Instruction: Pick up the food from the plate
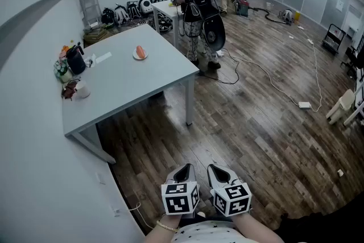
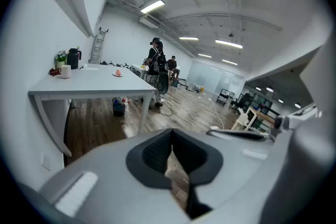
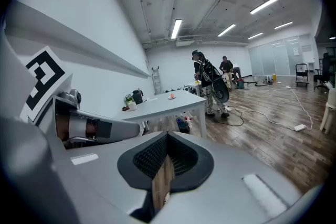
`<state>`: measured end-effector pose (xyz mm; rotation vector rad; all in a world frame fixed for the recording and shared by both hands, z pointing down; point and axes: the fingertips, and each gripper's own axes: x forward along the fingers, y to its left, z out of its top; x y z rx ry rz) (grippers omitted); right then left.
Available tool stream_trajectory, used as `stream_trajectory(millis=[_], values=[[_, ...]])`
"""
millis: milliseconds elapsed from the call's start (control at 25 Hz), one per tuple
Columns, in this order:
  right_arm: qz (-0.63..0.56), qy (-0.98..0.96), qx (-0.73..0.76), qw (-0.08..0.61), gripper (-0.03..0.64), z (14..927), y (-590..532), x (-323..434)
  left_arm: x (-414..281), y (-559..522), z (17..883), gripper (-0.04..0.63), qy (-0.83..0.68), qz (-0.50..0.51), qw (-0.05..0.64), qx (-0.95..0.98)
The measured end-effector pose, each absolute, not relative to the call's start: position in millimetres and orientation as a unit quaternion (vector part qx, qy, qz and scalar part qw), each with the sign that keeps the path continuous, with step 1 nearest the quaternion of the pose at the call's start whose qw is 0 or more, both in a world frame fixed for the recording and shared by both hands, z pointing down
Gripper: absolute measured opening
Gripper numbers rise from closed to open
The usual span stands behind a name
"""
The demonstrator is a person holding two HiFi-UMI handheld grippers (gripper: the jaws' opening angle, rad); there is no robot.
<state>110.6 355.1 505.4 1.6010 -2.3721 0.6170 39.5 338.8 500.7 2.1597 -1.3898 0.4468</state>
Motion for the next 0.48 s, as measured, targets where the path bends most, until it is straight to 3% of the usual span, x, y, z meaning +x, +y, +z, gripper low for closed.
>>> stream_trajectory(millis=[480], values=[[0.202, -0.82, 0.524, 0.113, -0.002, 493.7, 232.3, 71.7, -0.7, 212.0, 489.1, 0.008, -0.534, 0.158, 0.259, 0.789]])
